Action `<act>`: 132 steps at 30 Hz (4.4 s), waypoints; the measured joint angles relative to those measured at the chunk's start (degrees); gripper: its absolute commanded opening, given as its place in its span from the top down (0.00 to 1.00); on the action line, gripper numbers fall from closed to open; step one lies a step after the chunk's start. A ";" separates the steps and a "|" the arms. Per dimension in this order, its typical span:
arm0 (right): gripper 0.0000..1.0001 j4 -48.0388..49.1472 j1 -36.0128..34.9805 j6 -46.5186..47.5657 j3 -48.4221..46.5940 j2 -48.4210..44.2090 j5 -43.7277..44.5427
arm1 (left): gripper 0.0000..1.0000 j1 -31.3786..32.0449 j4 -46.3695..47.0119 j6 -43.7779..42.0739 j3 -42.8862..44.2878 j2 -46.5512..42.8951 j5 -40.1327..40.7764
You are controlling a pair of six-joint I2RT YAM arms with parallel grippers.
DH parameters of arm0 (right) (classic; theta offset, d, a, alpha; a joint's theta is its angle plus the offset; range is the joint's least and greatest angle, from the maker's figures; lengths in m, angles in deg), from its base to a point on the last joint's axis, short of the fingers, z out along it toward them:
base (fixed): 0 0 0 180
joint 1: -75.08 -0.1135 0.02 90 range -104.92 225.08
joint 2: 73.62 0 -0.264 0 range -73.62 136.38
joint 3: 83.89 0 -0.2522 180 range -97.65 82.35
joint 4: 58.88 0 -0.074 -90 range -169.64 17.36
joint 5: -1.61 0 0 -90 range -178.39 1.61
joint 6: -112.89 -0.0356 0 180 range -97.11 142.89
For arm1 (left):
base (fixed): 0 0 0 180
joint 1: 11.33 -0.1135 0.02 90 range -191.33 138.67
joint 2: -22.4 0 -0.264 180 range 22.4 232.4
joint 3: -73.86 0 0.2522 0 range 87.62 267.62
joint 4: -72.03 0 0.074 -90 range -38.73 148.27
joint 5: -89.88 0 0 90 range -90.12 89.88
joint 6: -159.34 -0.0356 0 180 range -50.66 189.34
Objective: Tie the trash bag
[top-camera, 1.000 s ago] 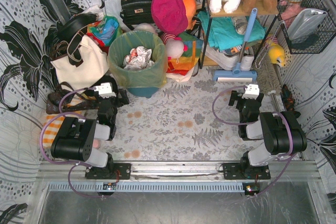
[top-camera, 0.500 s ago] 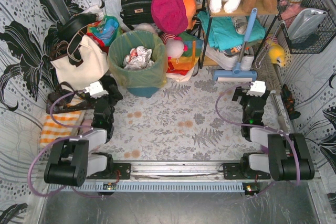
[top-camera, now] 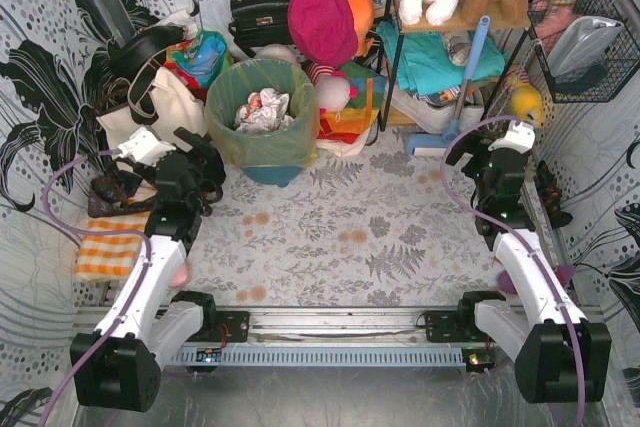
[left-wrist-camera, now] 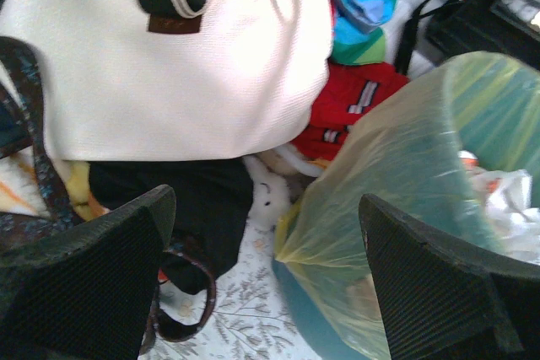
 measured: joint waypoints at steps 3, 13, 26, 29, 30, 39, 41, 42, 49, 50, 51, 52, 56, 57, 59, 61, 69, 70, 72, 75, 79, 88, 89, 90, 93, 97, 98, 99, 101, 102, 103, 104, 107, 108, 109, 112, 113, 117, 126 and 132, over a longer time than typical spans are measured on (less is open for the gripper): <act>0.15 -5.01 0.00 -2.97 -4.55 1.16 -3.91 | 0.02 0.00 -4.57 0.90 4.13 0.37 -2.34; 0.20 -16.39 -5.62 -12.68 -21.97 12.87 -15.39 | 0.02 0.02 -21.53 0.48 23.06 6.99 -13.60; 0.30 -22.71 -22.88 -12.81 -46.42 30.47 -14.27 | 0.00 0.02 -36.52 -2.47 41.00 19.12 -20.94; 0.35 -24.28 -25.33 -12.83 -51.60 34.36 -12.74 | 0.06 0.02 -38.07 -3.19 43.21 21.86 -21.29; 0.38 -24.94 -25.92 -12.85 -53.16 35.52 -12.37 | 0.11 0.02 -38.58 -3.43 43.74 22.60 -21.42; 0.47 -27.47 -29.11 -13.11 -65.42 46.56 -11.87 | 0.37 0.02 -41.83 -5.29 49.31 27.50 -22.40; 0.48 -27.93 -29.90 -13.35 -67.91 48.98 -12.02 | 0.38 0.02 -42.29 -5.95 50.95 28.44 -22.32; 0.49 -28.13 -30.29 -13.60 -69.07 50.10 -12.07 | 0.38 0.02 -42.42 -6.16 51.54 28.83 -22.23; 0.55 -29.14 -32.33 -14.60 -77.92 56.83 -12.70 | 0.39 0.02 -43.32 -7.10 52.50 30.45 -20.13; 0.56 -29.27 -32.50 -14.67 -78.77 57.42 -12.70 | 0.40 0.02 -43.36 -7.17 52.50 30.62 -19.65; 0.56 -29.42 -32.72 -14.84 -79.65 57.99 -12.68 | 0.40 0.00 -43.41 -7.21 52.52 30.82 -19.19; 0.56 -29.46 -32.87 -14.86 -80.30 58.45 -12.66 | 0.40 0.00 -43.54 -7.26 52.59 31.06 -18.75; 0.58 -29.81 -33.09 -15.08 -81.88 59.74 -12.41 | 0.42 -0.26 -43.54 -7.34 52.61 31.78 -18.53; 0.59 -29.99 -33.07 -15.23 -82.03 59.93 -12.41 | 0.42 -0.42 -43.54 -7.32 52.61 31.93 -18.56; 0.59 -30.34 -33.03 -15.26 -82.79 60.52 -12.35 | 0.43 -0.48 -43.52 -7.34 52.61 32.28 -18.56; 0.60 -30.80 -33.03 -15.26 -83.67 61.29 -12.15 | 0.46 -0.68 -43.52 -7.34 52.61 32.81 -18.75; 0.65 -31.85 -33.03 -15.23 -84.87 63.34 -11.37 | 0.69 -1.22 -43.54 -7.43 52.61 34.84 -20.55; 0.67 -31.91 -33.03 -15.26 -84.87 63.49 -11.37 | 0.71 -1.36 -43.56 -7.43 52.61 34.84 -20.68; 0.70 -31.95 -33.03 -15.26 -84.87 63.60 -11.37 | 0.75 -1.44 -43.54 -7.45 52.61 34.84 -20.70; 0.76 -32.17 -32.96 -15.23 -84.87 63.67 -11.13 | 0.82 -1.46 -43.56 -7.58 52.61 34.84 -20.63; 0.81 -32.52 -32.92 -15.28 -84.94 63.69 -10.91 | 0.98 -1.57 -43.58 -7.56 52.61 34.84 -20.65; 1.00 -34.62 -33.35 -15.50 -85.31 63.01 -10.47 | 1.00 -1.73 -46.75 -7.39 54.23 34.88 -22.82; 1.00 -35.50 -33.42 -15.47 -85.29 62.64 -10.49 | 1.00 -1.68 -47.41 -7.43 54.55 34.80 -23.28; 1.00 -36.30 -33.51 -15.47 -85.26 62.16 -10.47 | 1.00 -1.53 -48.09 -7.52 54.77 34.64 -23.56; 1.00 -38.75 -33.86 -15.43 -82.53 58.99 -10.36 | 1.00 0.26 -51.52 -7.82 54.82 33.11 -23.61; 1.00 -41.72 -34.47 -15.41 -75.45 52.00 -9.38 | 1.00 5.33 -56.26 -7.80 54.82 29.70 -21.57; 1.00 -42.45 -34.64 -15.41 -73.35 49.83 -9.18 | 1.00 6.69 -57.22 -7.76 54.82 28.79 -21.00; 1.00 -43.19 -34.84 -15.41 -71.47 47.71 -9.05 | 1.00 8.09 -58.21 -7.63 54.84 27.85 -20.48; 1.00 -44.24 -35.21 -15.43 -67.63 43.12 -8.79 | 1.00 10.88 -60.43 -7.28 55.19 26.27 -19.37; 1.00 -44.94 -35.36 -15.45 -65.61 40.61 -8.76 | 1.00 12.46 -61.51 -7.13 55.67 25.70 -18.88; 1.00 -45.83 -35.47 -15.45 -63.91 38.14 -8.72 | 1.00 14.25 -62.42 -6.95 56.17 25.16 -18.45; 1.00 -46.93 -35.50 -15.45 -62.62 35.80 -8.68 | 1.00 15.96 -63.28 -6.73 56.59 24.68 -18.16; 1.00 -49.86 -35.50 -15.52 -59.01 28.76 -8.28 | 1.00 21.49 -65.00 -5.20 56.70 22.93 -17.49; 1.00 -50.80 -35.50 -15.58 -58.01 26.77 -8.26 | 1.00 23.15 -65.53 -4.55 56.70 22.58 -17.27; 1.00 -51.84 -35.50 -15.67 -56.78 24.63 -8.24 | 1.00 24.85 -65.99 -3.85 56.70 22.34 -17.03; 1.00 -55.63 -35.50 -15.91 -53.66 18.95 -7.72 | 1.00 30.69 -67.41 -1.44 56.70 22.12 -15.47; 1.00 -56.96 -35.50 -15.89 -52.92 17.57 -7.41 | 1.00 32.81 -68.11 -0.55 56.70 22.12 -14.56; 1.00 -62.34 -35.52 -15.87 -51.78 14.75 -7.02 | 1.00 39.91 -71.28 3.37 56.70 22.12 -10.93; 1.00 -67.76 -35.56 -15.85 -46.34 12.00 -8.33 | 0.98 50.75 -77.22 10.10 56.70 22.36 -4.74; 1.00 -67.23 -36.00 -15.50 -43.60 9.97 -8.26 | 0.62 52.72 -77.37 10.78 54.71 20.22 -5.66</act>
